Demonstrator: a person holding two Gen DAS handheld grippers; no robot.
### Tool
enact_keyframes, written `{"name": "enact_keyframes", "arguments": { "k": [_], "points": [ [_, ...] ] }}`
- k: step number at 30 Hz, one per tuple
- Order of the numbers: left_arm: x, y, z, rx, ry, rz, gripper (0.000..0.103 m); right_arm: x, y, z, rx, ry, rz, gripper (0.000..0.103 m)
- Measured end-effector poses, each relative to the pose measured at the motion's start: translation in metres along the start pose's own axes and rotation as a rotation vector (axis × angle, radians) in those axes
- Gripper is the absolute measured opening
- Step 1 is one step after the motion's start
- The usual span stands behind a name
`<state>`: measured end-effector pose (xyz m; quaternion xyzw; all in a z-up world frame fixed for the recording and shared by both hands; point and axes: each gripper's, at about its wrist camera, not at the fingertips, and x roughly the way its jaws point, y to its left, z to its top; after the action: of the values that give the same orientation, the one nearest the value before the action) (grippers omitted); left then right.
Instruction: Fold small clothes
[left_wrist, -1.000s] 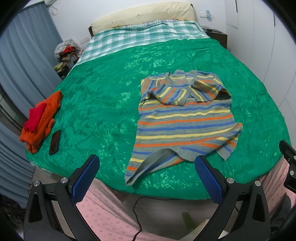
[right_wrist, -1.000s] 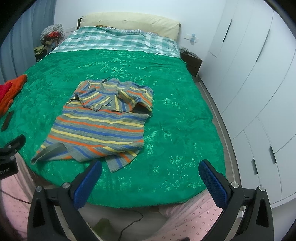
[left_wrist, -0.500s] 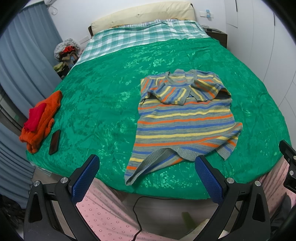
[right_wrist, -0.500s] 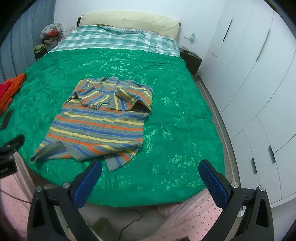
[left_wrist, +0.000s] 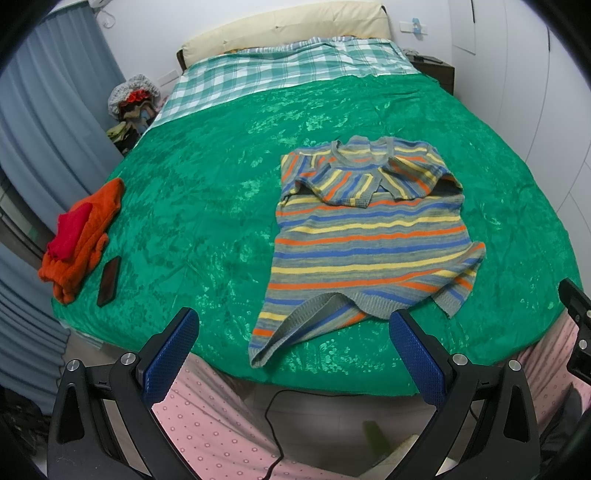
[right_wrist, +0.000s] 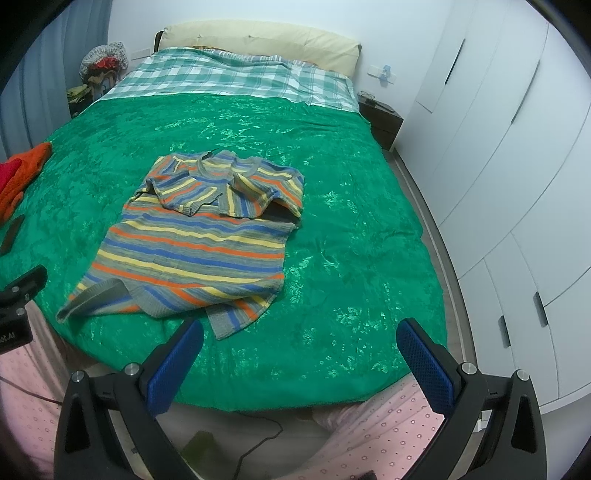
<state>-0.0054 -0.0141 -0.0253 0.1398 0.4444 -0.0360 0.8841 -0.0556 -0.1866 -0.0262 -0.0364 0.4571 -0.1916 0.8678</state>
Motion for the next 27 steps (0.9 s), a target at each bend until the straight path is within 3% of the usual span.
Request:
{"name": "enact_keyframes", "arguments": {
  "k": [27],
  "points": [
    [0.0052, 0.0014, -0.0021, 0.002, 0.005, -0.002, 0.103, -0.0035, 0.0024, 0.0010, -0.016, 0.001, 0.007, 0.103]
  ]
}}
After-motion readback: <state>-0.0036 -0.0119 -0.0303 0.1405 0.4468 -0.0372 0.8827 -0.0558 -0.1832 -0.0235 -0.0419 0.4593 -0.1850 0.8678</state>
